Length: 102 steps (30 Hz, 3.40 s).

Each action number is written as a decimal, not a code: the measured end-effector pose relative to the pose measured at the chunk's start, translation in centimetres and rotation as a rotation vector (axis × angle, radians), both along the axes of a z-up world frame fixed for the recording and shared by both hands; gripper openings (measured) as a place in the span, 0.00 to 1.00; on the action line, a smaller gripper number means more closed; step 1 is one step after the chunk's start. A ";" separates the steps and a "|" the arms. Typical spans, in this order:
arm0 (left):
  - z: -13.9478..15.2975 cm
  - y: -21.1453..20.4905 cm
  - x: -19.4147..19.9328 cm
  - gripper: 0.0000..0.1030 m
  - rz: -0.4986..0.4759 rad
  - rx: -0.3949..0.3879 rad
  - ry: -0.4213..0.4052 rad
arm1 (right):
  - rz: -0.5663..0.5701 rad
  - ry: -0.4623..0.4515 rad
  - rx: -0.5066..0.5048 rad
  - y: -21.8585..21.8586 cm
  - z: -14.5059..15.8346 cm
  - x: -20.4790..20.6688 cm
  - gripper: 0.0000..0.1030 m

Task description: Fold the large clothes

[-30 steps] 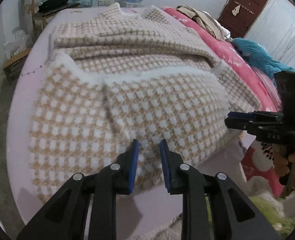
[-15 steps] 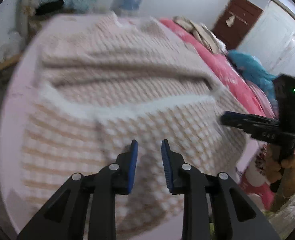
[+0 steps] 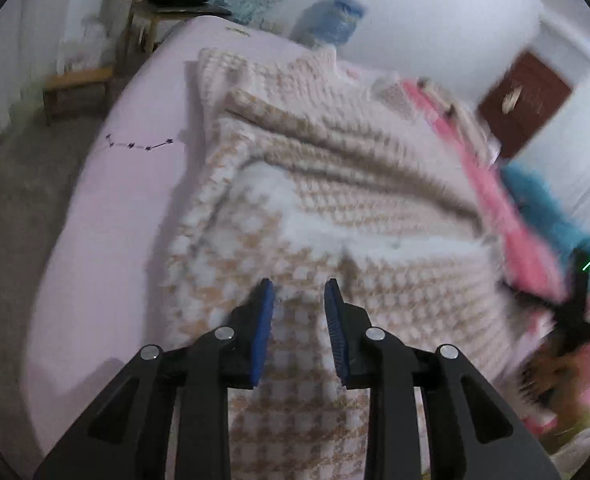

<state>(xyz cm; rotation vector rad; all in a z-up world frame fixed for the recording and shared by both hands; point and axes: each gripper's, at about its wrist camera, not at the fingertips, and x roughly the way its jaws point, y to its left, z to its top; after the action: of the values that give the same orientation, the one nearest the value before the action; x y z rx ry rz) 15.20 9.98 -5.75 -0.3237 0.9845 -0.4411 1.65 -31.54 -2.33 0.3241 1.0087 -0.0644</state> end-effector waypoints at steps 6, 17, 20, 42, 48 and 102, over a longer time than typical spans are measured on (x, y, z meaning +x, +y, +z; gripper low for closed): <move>3.7 1.1 0.6 0.31 0.053 0.077 -0.125 | 0.017 -0.097 -0.083 -0.1 3.7 1.2 0.31; 2.2 0.1 3.2 0.33 0.077 0.298 -0.093 | 0.097 -0.046 -0.177 0.9 0.7 4.6 0.29; 2.7 -0.2 2.7 0.33 0.084 0.337 -0.109 | 0.107 -0.047 -0.205 1.2 1.0 4.4 0.28; 4.9 -2.4 1.5 0.08 0.045 0.405 -0.242 | 0.077 -0.114 -0.205 0.8 3.3 3.8 0.04; 8.3 -2.3 4.7 0.08 0.088 0.378 -0.355 | 0.045 -0.224 -0.203 -0.4 6.8 6.5 0.04; 4.0 -11.7 -6.1 0.33 -0.286 0.217 -0.292 | 0.471 -0.154 -0.125 13.8 1.9 -0.3 0.25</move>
<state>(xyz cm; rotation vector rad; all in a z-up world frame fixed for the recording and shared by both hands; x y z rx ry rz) 9.07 -1.73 -1.74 0.0791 0.7847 -0.6164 1.33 -17.78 -0.46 -0.0277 0.9019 0.3182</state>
